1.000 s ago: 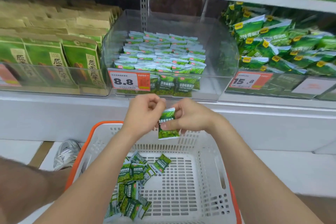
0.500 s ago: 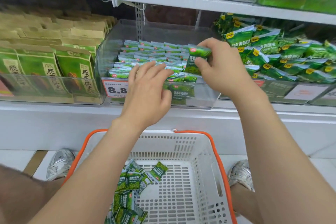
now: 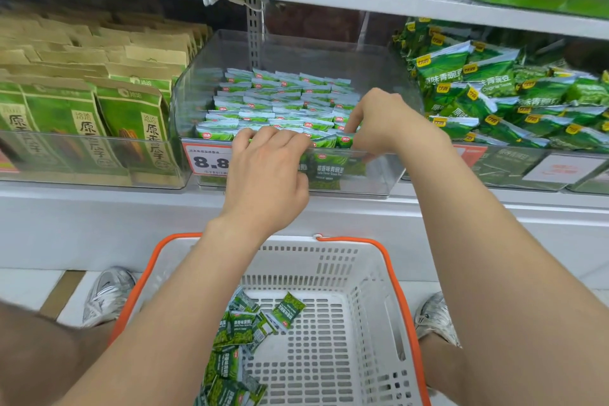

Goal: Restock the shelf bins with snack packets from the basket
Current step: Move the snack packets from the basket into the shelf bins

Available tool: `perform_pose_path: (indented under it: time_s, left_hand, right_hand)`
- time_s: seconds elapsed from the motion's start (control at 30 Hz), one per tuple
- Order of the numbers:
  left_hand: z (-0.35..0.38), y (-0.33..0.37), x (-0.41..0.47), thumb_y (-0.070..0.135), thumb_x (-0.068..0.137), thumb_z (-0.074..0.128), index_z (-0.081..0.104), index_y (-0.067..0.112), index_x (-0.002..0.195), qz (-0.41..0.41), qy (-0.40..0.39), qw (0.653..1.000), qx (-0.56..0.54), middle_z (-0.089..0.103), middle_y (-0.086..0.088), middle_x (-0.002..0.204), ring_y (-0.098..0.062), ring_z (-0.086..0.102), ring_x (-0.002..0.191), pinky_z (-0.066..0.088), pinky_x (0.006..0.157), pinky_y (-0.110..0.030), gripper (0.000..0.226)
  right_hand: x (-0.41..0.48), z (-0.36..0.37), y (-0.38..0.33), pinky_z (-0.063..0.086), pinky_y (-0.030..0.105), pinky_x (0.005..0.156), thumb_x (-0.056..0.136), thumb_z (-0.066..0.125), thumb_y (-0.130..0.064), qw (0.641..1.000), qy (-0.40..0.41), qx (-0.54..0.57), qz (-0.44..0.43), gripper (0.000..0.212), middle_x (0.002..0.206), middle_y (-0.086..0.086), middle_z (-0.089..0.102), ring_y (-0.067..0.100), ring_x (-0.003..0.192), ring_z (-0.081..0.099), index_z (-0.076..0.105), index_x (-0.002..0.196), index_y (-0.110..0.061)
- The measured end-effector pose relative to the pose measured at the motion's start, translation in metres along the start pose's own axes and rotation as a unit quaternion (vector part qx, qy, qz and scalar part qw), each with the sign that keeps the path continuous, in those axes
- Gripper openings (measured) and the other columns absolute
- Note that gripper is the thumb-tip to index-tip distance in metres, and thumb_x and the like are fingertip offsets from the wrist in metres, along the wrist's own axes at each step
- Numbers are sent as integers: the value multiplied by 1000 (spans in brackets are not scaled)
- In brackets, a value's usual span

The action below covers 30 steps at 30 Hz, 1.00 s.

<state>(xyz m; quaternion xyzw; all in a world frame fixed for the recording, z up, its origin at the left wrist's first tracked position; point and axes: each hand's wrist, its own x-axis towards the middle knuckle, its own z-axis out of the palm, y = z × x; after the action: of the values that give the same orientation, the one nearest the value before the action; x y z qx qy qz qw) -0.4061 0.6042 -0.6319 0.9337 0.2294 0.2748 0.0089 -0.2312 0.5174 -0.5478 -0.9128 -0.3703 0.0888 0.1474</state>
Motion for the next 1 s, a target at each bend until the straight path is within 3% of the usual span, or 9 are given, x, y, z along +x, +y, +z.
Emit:
perform_pose_path:
  time_s: [0.13,0.23,0.3,0.43,0.5,0.57,0.7,0.87,1.0]
  left_hand:
    - [-1,1,0,23,76,54,66,27,118,-11,-9,1000,-6,69,7,110,-25,56,110,30,108,-45,43]
    - [-2,2,1,25,76,51,67,27,120,-17,-11,1000,-12,70,6,111,-26,57,112,29,115,-48,47]
    - [-3,3,2,27,76,49,67,26,124,-22,-14,1000,-16,71,5,113,-26,58,114,26,119,-49,51]
    - [-6,6,2,27,78,48,66,25,128,-26,-18,999,-26,71,3,118,-27,58,116,23,121,-50,53]
    - [-7,5,1,26,80,51,65,25,129,-20,-28,999,-22,71,3,118,-28,58,116,23,121,-50,51]
    - [-8,4,2,24,82,53,64,26,131,-16,-43,999,-21,70,3,120,-29,57,117,22,121,-51,50]
    - [-10,3,3,24,83,51,62,27,131,-10,-59,998,-25,69,4,123,-29,56,118,20,123,-52,50]
    - [-8,2,-1,18,84,52,64,22,126,4,-5,999,-42,68,5,122,-27,52,131,0,128,-58,45]
    - [-2,9,-9,5,82,51,69,14,111,21,137,986,-87,68,-1,119,-35,52,133,5,128,-61,36]
  right_hand:
    - [-2,1,5,66,38,63,85,68,-1,999,0,45,28,20,124,18,57,33,63,76,78,98,-14]
    - [-6,0,9,63,36,79,84,68,-3,997,35,69,23,25,124,18,59,32,79,74,77,101,-19]
    - [-12,0,11,59,32,81,86,62,-3,996,49,78,12,29,120,15,61,29,90,71,77,104,-20]
    - [-19,1,8,65,36,73,88,53,0,996,34,79,-10,35,114,16,65,30,92,70,80,97,-19]
    - [-16,0,8,64,30,60,88,53,2,997,10,72,-8,36,109,14,68,25,77,73,80,94,-21]
    - [-11,-2,7,63,30,61,90,52,2,999,-20,50,-6,36,102,13,72,20,65,75,79,95,-21]
    - [6,3,7,65,34,64,87,67,-3,996,-41,71,30,25,100,12,73,25,78,76,75,109,-11]
    - [11,22,10,62,44,82,74,83,-10,984,175,8,40,25,100,16,70,37,93,69,74,97,-14]
    - [2,30,11,59,43,76,83,80,-16,973,229,-4,2,15,95,19,68,41,96,66,73,95,-10]
